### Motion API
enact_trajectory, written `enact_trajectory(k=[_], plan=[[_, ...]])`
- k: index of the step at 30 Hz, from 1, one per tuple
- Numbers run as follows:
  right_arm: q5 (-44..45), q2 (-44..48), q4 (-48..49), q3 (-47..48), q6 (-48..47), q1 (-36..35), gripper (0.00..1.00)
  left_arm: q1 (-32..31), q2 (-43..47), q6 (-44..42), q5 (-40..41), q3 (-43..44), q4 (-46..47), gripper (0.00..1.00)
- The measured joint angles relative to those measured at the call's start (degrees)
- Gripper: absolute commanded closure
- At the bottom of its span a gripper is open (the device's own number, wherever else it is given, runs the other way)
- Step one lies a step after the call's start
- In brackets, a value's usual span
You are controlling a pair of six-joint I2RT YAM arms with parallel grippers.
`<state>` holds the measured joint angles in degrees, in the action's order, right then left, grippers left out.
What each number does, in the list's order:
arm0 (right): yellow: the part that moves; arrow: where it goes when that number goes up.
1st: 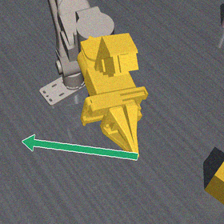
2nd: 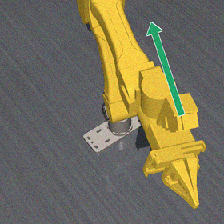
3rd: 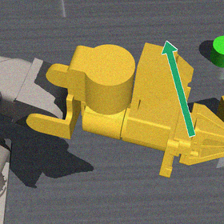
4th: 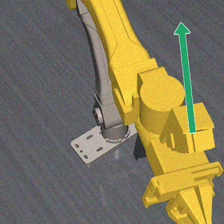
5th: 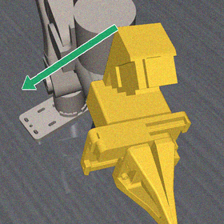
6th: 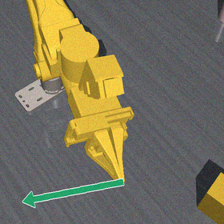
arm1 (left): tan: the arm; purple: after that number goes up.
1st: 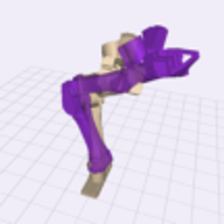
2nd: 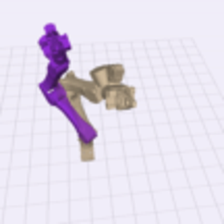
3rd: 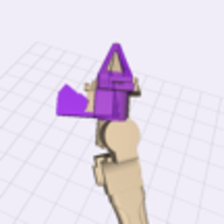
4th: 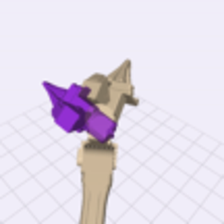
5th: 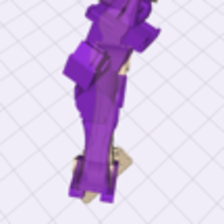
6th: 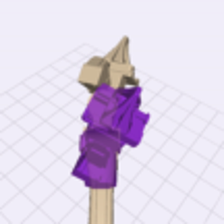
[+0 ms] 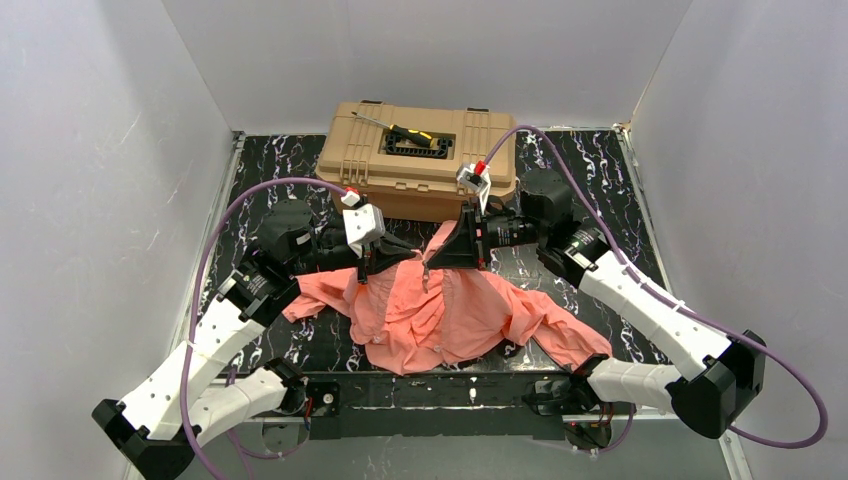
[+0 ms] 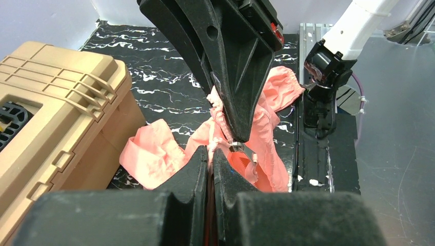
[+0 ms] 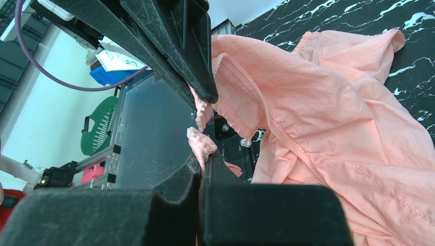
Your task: Zip up the jacket
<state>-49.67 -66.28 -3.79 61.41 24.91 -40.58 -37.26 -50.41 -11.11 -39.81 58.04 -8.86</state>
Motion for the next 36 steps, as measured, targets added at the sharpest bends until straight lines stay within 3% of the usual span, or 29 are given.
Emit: enact_trajectory(k=[36], plan=[[3.58,1.22,2.64,-2.23,0.66,-0.87,0.99,-0.11,0.0,-0.85,2.58,0.0,-0.24,1.0]])
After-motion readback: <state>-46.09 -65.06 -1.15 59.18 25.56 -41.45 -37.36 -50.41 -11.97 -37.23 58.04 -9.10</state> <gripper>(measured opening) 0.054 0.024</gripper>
